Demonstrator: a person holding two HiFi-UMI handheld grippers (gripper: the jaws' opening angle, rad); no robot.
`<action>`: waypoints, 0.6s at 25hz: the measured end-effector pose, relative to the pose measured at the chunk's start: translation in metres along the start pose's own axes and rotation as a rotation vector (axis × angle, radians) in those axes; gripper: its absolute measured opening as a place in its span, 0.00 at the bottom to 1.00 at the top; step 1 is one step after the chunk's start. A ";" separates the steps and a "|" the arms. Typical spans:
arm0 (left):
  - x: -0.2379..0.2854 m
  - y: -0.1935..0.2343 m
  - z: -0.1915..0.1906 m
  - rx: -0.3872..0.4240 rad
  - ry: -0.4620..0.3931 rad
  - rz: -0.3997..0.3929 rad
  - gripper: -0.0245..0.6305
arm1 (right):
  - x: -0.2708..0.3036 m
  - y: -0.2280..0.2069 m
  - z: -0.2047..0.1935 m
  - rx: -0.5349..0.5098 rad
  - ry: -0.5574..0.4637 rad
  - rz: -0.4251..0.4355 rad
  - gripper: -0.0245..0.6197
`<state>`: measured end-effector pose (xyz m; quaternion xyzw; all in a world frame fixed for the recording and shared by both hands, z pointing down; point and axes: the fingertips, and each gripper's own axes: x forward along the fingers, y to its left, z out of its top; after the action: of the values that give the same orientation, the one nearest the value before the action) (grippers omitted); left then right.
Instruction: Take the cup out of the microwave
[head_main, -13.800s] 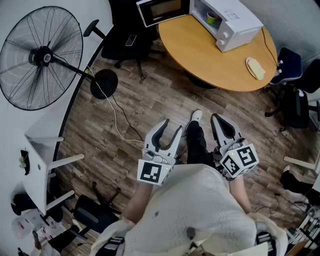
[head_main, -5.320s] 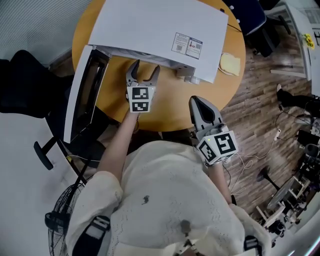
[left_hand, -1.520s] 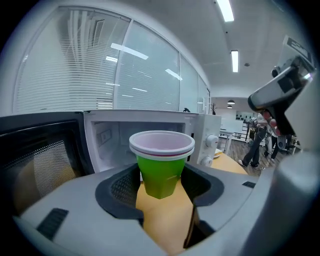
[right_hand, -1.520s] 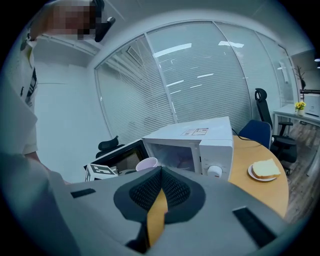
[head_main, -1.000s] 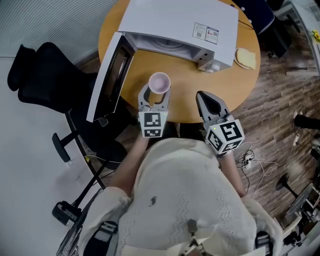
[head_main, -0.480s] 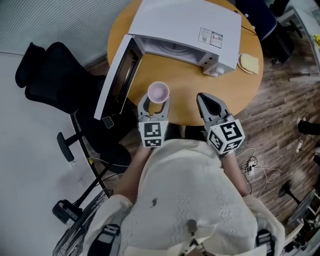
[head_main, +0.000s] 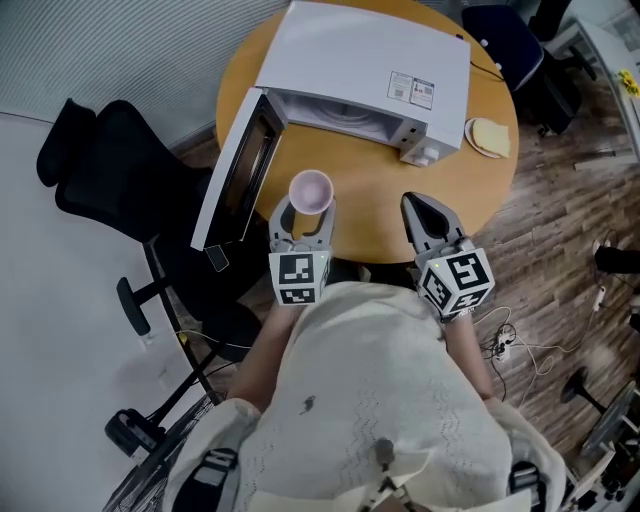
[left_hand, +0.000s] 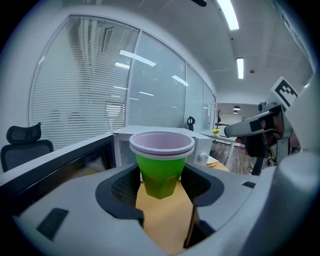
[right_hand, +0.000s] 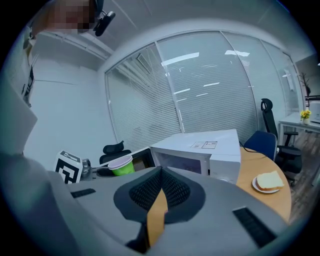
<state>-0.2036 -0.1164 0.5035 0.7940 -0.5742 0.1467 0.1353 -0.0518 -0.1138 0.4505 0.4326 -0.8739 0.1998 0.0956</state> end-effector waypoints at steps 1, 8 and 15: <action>0.001 -0.002 0.005 -0.004 0.000 -0.007 0.46 | -0.004 -0.003 0.004 0.003 -0.009 -0.009 0.05; -0.003 -0.012 0.056 0.018 -0.034 -0.029 0.46 | -0.022 -0.014 0.035 -0.018 -0.068 -0.039 0.05; -0.015 -0.013 0.102 0.026 -0.064 -0.042 0.46 | -0.034 -0.013 0.070 -0.043 -0.140 -0.049 0.05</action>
<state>-0.1876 -0.1381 0.4030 0.8119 -0.5594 0.1258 0.1097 -0.0204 -0.1274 0.3791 0.4648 -0.8717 0.1477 0.0484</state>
